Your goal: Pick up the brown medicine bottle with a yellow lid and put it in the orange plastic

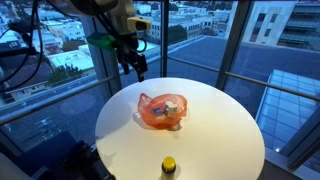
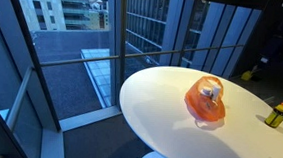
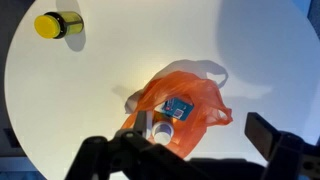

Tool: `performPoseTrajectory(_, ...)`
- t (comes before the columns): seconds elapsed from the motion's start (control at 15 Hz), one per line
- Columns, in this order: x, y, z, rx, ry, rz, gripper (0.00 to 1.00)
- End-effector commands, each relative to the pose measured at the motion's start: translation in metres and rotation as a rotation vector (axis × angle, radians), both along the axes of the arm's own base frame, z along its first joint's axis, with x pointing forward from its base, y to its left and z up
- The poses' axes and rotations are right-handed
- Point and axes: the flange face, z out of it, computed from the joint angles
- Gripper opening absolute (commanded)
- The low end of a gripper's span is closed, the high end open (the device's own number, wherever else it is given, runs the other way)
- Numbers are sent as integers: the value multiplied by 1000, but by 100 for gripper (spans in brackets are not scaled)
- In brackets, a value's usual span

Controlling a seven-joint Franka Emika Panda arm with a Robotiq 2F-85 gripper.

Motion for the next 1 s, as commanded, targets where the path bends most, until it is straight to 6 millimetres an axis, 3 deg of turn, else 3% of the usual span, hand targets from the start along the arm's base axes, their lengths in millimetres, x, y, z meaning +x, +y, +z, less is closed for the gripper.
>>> performPoseTrajectory(0.0,0,0,1,0,1,0,100)
performPoseTrajectory(0.27,1,-2,0,-4,3,-6,100)
performPoseTrajectory(0.47,5,-17,-5,7,22,-43,100)
performPoseTrajectory(0.93,0,-89,-36,38,79,-188,100)
